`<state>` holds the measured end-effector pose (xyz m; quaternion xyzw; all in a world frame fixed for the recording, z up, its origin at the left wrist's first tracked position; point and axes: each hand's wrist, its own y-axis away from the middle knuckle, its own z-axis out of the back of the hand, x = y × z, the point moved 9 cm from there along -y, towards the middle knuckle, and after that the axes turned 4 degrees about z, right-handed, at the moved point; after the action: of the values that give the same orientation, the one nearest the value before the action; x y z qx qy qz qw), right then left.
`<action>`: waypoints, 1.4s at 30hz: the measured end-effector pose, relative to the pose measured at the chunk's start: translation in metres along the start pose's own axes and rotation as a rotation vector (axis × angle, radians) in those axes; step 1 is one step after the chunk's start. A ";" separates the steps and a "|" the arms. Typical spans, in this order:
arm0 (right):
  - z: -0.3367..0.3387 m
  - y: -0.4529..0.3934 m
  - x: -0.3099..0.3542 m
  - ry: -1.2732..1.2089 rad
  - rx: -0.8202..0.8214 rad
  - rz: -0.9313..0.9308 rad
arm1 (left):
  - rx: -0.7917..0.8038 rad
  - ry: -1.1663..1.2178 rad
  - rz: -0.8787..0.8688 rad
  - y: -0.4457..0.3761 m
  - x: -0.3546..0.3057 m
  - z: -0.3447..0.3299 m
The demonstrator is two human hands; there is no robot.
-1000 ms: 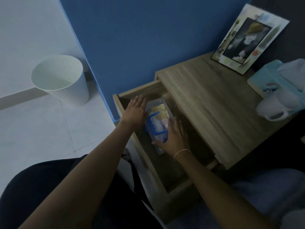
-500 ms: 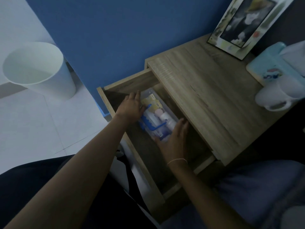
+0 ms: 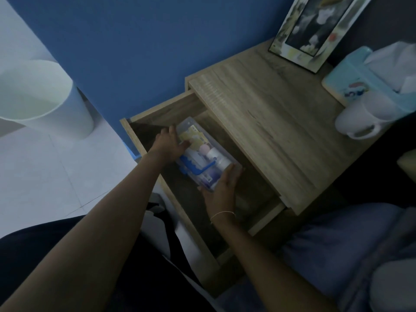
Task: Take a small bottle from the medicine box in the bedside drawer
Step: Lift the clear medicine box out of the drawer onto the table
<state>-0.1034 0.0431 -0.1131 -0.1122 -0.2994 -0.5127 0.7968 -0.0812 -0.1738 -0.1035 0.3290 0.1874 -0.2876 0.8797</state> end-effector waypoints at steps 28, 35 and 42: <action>0.167 -0.034 0.093 -0.079 -0.047 0.203 | -0.372 0.186 -0.223 0.070 -0.122 0.144; 0.194 -0.097 0.059 -0.165 0.034 0.137 | -0.316 0.256 -0.245 0.036 -0.171 0.120; 0.206 -0.153 0.030 -0.131 0.071 0.141 | -0.253 0.308 -0.232 0.003 -0.186 0.090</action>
<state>-0.3047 0.0520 0.0491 -0.1379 -0.3602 -0.4362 0.8130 -0.2085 -0.1621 0.0584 0.2324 0.3908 -0.3074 0.8359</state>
